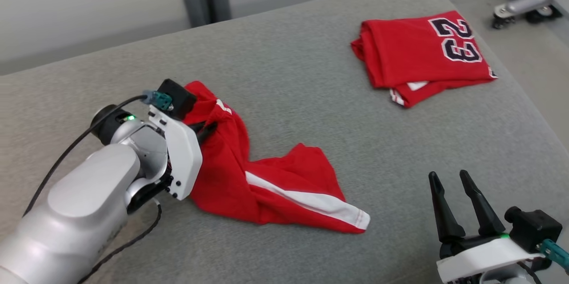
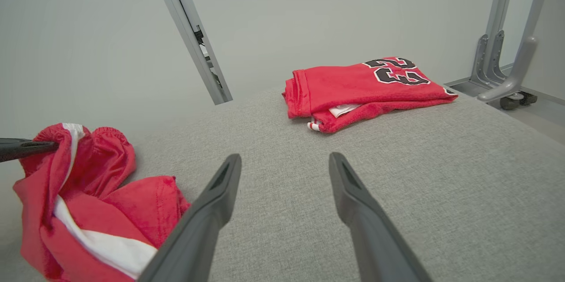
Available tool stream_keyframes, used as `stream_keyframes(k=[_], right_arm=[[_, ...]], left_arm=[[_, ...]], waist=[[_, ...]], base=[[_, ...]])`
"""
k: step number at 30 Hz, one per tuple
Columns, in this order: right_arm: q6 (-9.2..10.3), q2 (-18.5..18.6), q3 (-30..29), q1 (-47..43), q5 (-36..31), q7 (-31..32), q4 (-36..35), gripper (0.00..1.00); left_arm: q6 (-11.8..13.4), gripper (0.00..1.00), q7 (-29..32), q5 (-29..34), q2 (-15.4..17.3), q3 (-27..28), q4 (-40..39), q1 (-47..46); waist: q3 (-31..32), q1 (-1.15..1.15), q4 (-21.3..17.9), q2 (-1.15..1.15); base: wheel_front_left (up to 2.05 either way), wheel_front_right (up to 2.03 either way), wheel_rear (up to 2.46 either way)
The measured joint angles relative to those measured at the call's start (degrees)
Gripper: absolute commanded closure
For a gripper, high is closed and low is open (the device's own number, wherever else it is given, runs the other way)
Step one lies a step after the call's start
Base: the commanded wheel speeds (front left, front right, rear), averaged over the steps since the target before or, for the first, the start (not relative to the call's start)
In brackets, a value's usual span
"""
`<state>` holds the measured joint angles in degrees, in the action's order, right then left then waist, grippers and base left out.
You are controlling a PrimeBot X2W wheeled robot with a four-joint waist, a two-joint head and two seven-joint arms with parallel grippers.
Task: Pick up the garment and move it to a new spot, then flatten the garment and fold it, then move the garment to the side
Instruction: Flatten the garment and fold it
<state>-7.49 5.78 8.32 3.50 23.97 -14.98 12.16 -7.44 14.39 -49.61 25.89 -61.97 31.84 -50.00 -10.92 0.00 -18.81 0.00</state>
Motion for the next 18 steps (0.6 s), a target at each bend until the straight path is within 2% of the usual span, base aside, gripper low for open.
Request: stream_keyframes(k=[2, 5, 11, 18], right_arm=[[0.0, 0.23, -0.54, -0.63, -0.2, 0.0, -0.14, 0.0], [0.0, 0.4, -1.13, -1.31, -0.35, -0.01, -0.43, 0.0], [0.0, 1.09, -2.08, -1.98, -1.01, -0.01, -0.94, 0.0], [0.0, 2.2, -2.04, -2.72, -1.44, 0.0, -1.09, 0.0]], left_arm=[[0.24, 1.0, -3.36, 0.05, 0.19, 0.59, -0.87, 1.42], [1.87, 1.0, -8.13, -0.19, 0.51, 1.62, -2.88, 4.93], [7.01, 1.0, -18.35, -0.37, 1.63, 3.11, -7.17, 14.59], [10.04, 1.0, -25.01, -2.1, 0.53, 4.08, -7.19, 22.83]], waist=[[0.59, 0.0, 1.67, 0.0], [1.4, 0.0, 4.5, 0.0], [2.62, 0.0, 11.23, 0.0], [3.21, 0.0, 16.25, 0.0]], base=[[0.0, 0.0, 0.0], [0.0, 0.0, 0.0], [0.0, 0.0, 0.0], [0.0, 0.0, 0.0]])
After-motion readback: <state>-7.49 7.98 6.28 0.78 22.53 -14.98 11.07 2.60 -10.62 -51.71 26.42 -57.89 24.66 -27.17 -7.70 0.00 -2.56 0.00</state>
